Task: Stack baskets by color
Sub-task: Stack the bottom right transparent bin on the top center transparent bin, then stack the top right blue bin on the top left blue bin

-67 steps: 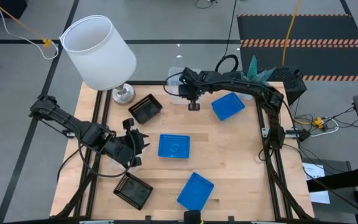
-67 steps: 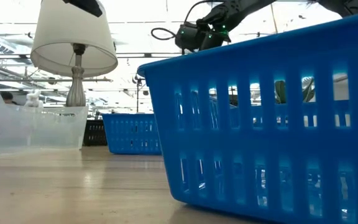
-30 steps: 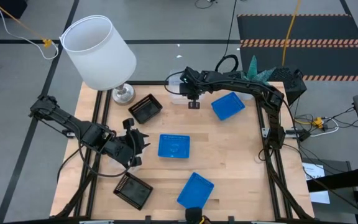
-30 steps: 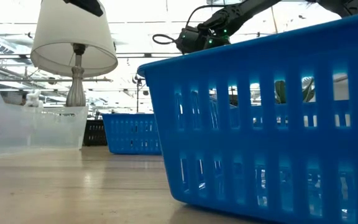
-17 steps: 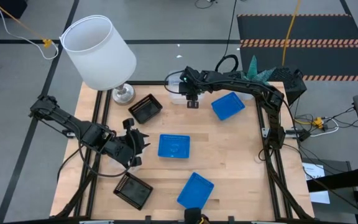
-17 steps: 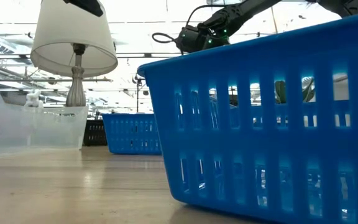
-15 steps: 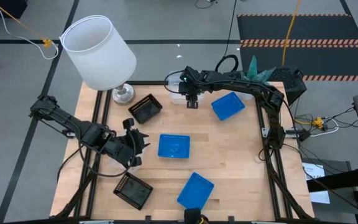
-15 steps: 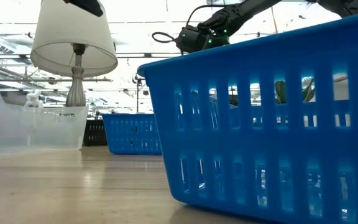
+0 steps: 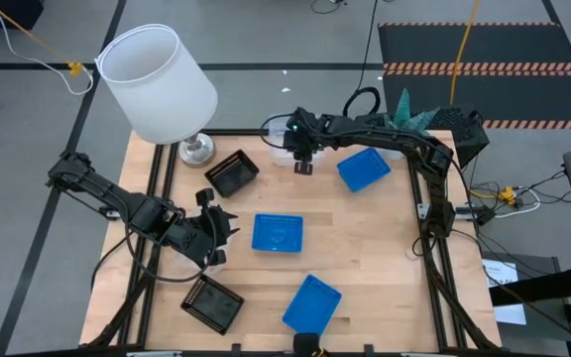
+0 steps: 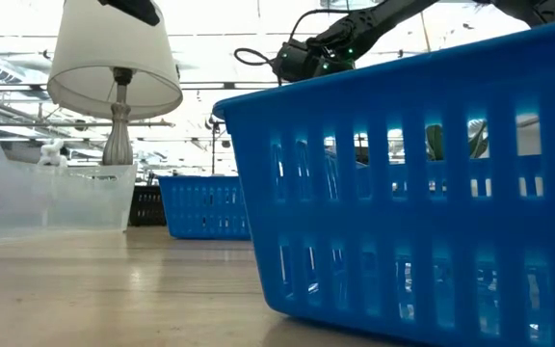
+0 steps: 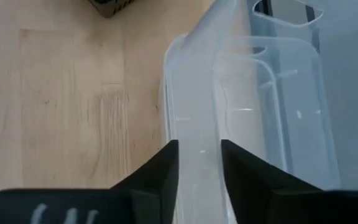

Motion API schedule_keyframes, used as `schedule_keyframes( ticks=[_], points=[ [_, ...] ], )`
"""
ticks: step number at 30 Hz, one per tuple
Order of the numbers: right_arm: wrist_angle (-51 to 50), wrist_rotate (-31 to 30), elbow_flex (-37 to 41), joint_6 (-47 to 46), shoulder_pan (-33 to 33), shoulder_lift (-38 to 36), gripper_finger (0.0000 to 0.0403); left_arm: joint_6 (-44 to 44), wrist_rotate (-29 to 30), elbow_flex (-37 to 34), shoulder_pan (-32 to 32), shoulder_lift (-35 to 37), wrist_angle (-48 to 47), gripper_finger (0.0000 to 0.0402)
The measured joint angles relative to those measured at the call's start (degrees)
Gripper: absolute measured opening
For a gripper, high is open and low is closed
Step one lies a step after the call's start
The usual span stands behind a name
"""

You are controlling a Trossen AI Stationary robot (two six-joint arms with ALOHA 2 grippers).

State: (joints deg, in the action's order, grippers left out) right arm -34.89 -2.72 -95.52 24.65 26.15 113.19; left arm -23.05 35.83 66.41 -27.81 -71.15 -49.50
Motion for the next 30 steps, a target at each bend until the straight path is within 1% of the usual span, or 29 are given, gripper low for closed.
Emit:
schedule_keyframes(
  ticks=[3, 6, 10, 14, 17, 22, 24, 27, 30],
  points=[
    [0.2, 0.0, 0.7, -0.9, 0.0, 0.0, 0.009, 0.0, 0.0, 0.0, 0.0, 0.0, 0.0, 0.0145],
    [0.3, -0.1, 0.7, -1.1, -0.7, -0.1, 0.0096, 0.0, 0.0, 0.0, 0.0, 0.0, 0.0, 0.0145],
    [2.3, -1.1, 0.7, -1.5, -1.6, -0.2, 0.0134, 0.0, 0.0, 0.0, 0.0, 0.0, 0.0, 0.0145],
    [3.6, -6.6, 0.7, -3.0, -2.5, -1.0, 0.0174, 0.0, 0.0, 0.0, 0.0, 0.0, 0.0, 0.0145],
    [3.7, -9.4, 0.7, -4.9, -3.4, -2.4, 0.0188, 0.0, 0.0, 0.0, -0.2, 0.0, -0.3, 0.0145],
    [0.3, -9.0, 0.8, -11.2, -6.7, -7.3, 0.0183, 0.0, 0.0, 0.0, -1.0, 0.0, -0.5, 0.0145],
    [-2.2, -7.1, 1.1, -13.3, -8.8, -9.7, 0.0179, -0.1, 0.0, 0.0, -1.6, 0.0, -0.5, 0.0145],
    [-2.6, -4.5, 4.5, -15.2, -12.8, -13.9, 0.0173, -0.1, -0.2, 0.0, -3.0, 0.0, -0.9, 0.0145],
    [-2.1, -4.4, 9.9, -15.1, -17.5, -18.9, 0.0172, -1.2, -1.6, 0.0, -4.4, 0.0, -1.4, 0.0145]
  ],
)
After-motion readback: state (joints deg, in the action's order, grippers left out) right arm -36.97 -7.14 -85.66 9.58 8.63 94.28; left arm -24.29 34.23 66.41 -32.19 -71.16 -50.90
